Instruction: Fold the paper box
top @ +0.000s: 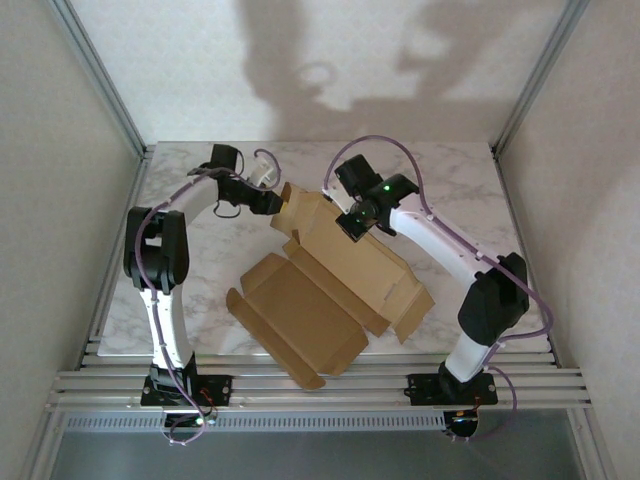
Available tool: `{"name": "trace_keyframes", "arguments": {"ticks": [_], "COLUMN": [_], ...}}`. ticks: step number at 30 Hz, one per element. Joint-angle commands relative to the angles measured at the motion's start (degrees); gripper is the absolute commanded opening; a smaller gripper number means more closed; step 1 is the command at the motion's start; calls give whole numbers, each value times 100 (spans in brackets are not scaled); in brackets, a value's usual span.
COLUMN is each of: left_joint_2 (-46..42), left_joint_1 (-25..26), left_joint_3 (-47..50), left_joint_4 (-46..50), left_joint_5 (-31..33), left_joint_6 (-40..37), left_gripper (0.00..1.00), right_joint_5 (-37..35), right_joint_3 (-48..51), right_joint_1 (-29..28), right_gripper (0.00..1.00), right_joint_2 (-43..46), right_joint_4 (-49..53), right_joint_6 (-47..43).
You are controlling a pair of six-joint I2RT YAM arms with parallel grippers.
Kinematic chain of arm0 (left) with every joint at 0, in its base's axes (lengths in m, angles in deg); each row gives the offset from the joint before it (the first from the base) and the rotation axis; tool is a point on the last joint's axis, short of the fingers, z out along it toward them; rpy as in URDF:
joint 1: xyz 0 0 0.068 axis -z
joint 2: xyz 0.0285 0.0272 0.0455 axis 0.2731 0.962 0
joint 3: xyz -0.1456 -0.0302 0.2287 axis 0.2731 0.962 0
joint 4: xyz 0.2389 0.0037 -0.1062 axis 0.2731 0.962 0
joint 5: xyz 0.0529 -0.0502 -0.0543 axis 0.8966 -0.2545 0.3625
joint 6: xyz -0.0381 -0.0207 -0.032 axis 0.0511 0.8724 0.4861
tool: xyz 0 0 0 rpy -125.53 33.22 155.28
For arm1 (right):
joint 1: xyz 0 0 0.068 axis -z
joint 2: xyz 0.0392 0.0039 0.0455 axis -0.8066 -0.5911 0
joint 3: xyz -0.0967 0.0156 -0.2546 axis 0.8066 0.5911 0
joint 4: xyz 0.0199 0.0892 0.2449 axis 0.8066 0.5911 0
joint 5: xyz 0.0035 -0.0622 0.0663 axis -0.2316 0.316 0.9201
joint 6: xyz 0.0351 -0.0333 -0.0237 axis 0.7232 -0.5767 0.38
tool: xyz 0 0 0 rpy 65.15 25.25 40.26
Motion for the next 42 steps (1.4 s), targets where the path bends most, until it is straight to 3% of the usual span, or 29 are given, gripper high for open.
{"name": "trace_keyframes", "arguments": {"ticks": [1, 5, 8, 13, 17, 25, 32, 42], "left_joint_2": [-31, -303, -533, -879, -897, -760, -829, -1737], "left_joint_1": [59, 134, 166, 250, 362, 435, 549, 665], "left_joint_3": [-152, 67, 294, 681, 661, 441, 486, 1927], "left_joint_4": [584, 640, 532, -89, -301, -62, -85, -2199], "left_joint_5": [-214, -151, -21, 324, 781, 886, 1142, 1395], "left_joint_6": [-418, -498, -479, -116, 141, 20, 16, 1110], "left_gripper": [38, 37, 30, 26, 25, 17, 1, 2], "right_joint_5": [-110, -96, -147, -185, -156, -198, -211, -77], "right_joint_3": [-230, -267, -292, -346, -324, -287, -341, -485], "right_joint_1": [-76, -73, -63, -63, -70, -70, -64, 18], "right_gripper": [0, 0, 0, 0, 0, 0, 0, 24], "right_joint_2": [-129, -191, -211, -238, -204, -200, -253, -97], "right_joint_4": [20, 3, -29, -29, -46, -48, -99, -37], "right_joint_6": [-95, -122, -158, -193, -193, -228, -197, -38]}}
